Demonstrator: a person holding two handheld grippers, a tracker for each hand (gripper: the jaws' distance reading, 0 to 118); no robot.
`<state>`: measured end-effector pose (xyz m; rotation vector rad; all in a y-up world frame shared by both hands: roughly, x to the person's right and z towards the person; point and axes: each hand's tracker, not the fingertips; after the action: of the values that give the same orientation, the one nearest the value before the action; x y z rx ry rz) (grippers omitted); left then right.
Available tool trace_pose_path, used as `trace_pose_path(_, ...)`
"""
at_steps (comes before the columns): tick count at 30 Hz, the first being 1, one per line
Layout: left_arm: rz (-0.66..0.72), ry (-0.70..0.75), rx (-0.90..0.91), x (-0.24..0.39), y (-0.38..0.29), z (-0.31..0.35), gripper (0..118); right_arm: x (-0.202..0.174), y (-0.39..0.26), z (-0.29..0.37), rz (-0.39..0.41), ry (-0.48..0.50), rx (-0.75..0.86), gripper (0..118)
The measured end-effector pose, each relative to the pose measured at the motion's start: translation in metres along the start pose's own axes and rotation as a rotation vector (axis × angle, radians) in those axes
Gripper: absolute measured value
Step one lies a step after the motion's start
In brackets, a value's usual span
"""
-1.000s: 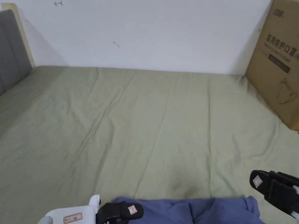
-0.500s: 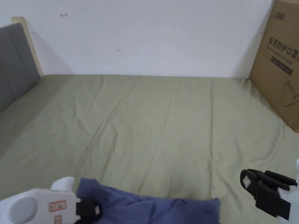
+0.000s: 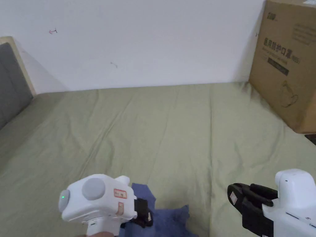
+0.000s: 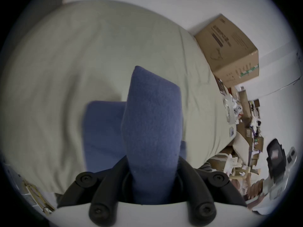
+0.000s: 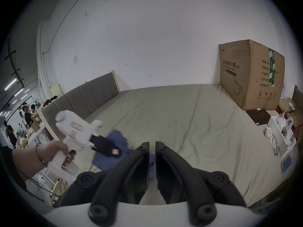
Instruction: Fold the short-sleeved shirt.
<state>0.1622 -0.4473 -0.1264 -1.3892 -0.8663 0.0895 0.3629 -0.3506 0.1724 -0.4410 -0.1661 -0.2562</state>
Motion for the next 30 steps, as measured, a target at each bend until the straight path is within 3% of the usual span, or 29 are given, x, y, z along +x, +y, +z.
trace_pose_path(1,-0.003,-0.012,-0.031,0.01,0.003,-0.016,10,0.002,-0.001,0.002,-0.004,-0.003,0.0,7)
trace_pose_path(2,-0.012,-0.021,-0.06,0.018,0.005,-0.032,21,0.004,-0.001,0.004,-0.008,-0.009,0.0,7)
trace_pose_path(4,-0.017,-0.015,-0.089,0.03,0.007,-0.058,89,0.008,-0.002,0.006,-0.013,-0.026,-0.003,7)
trace_pose_path(5,-0.009,-0.066,-0.104,0.032,0.009,-0.067,109,0.01,-0.003,0.007,-0.015,-0.032,-0.004,7)
trace_pose_path(11,0.027,-0.161,0.03,0.029,0.013,-0.043,109,0.02,-0.004,0.006,-0.023,-0.052,-0.01,7)
trace_pose_path(13,-0.025,-0.128,0.109,0.021,0.009,-0.02,105,0.021,-0.002,0.005,-0.024,-0.052,-0.011,7)
trace_pose_path(14,-0.074,-0.101,0.148,0.02,0.005,-0.008,94,0.022,-0.002,0.004,-0.023,-0.053,-0.009,7)
trace_pose_path(16,-0.163,-0.025,0.217,0.022,-0.004,0.013,24,0.023,-0.001,0.002,-0.017,-0.055,-0.005,7)
trace_pose_path(17,-0.215,0.024,0.228,0.023,-0.009,0.018,1,0.023,0.0,0.001,-0.016,-0.055,-0.004,7)
trace_pose_path(20,-0.322,0.07,0.201,0.034,-0.02,0.015,1,0.024,0.0,-0.003,-0.023,-0.055,-0.005,7)
trace_pose_path(24,-0.317,0.006,0.077,0.045,-0.023,-0.022,1,0.026,-0.002,-0.006,-0.037,-0.052,-0.011,7)
trace_pose_path(30,-0.393,0.117,-0.038,0.064,-0.028,-0.098,1,0.033,-0.006,-0.002,-0.03,-0.063,-0.022,7)
